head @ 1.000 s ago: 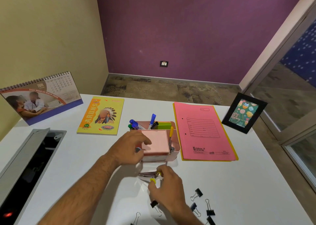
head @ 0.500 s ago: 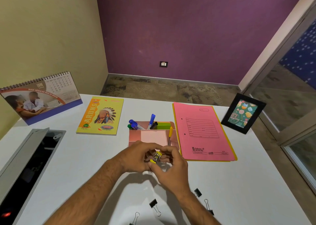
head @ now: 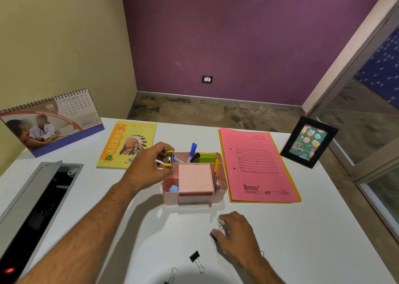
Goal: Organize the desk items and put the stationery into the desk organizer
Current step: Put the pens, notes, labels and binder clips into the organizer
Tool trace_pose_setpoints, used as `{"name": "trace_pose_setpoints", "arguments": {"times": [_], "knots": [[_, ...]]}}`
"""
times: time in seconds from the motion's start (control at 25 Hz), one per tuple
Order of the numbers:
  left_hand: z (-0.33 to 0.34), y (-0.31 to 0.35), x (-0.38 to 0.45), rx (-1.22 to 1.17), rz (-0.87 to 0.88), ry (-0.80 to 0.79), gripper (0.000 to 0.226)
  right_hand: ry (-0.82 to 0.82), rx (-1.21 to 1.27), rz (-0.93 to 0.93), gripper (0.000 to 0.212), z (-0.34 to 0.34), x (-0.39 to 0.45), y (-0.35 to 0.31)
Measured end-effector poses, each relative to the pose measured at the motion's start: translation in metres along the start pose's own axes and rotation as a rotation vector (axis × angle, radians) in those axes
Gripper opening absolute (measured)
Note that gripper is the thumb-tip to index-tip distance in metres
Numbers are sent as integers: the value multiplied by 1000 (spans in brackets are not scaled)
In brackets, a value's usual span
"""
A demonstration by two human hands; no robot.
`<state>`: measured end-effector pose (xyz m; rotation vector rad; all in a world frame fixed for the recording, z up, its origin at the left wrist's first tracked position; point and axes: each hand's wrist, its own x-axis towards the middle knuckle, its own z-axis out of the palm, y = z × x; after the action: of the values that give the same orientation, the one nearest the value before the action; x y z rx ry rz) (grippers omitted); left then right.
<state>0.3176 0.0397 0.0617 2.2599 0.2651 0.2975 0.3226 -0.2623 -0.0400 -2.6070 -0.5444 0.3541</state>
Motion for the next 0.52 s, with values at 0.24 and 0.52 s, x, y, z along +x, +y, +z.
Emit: {"name": "trace_pose_setpoints", "arguments": {"times": [0.24, 0.52], "knots": [[20, -10, 1, 110, -104, -20, 48, -132, -159, 18, 32, 10, -3, -4], [39, -10, 6, 305, -139, -90, 51, -166, -102, 58, 18, 12, -1, -11]]}}
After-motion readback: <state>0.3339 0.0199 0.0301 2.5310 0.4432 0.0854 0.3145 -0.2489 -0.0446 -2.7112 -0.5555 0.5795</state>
